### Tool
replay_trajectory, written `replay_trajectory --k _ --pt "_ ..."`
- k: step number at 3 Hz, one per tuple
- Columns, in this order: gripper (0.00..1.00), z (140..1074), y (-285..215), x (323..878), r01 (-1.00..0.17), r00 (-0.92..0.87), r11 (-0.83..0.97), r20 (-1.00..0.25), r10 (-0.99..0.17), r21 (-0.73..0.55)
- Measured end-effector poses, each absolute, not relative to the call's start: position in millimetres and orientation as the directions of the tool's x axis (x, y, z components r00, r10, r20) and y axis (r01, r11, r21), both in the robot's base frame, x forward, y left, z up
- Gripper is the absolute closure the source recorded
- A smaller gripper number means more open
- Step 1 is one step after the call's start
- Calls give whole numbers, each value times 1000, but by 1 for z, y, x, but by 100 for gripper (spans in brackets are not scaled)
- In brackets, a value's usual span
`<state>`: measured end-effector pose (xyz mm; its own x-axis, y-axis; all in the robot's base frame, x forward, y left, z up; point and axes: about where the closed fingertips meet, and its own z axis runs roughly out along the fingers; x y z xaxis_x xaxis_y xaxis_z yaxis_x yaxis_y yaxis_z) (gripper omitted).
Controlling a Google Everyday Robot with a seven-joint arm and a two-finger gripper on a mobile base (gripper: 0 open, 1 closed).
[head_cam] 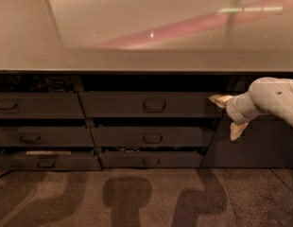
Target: Open top drawer
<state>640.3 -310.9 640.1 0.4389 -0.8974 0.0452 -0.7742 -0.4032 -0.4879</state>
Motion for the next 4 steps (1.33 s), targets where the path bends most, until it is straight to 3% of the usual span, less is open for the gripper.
replay_trajectory --k 1,4 --pt "0 656 -305 648 -722 576 -443 -107 -811 -531" --pt "0 661 -307 685 -783 487 -382 -101 -868 -491"
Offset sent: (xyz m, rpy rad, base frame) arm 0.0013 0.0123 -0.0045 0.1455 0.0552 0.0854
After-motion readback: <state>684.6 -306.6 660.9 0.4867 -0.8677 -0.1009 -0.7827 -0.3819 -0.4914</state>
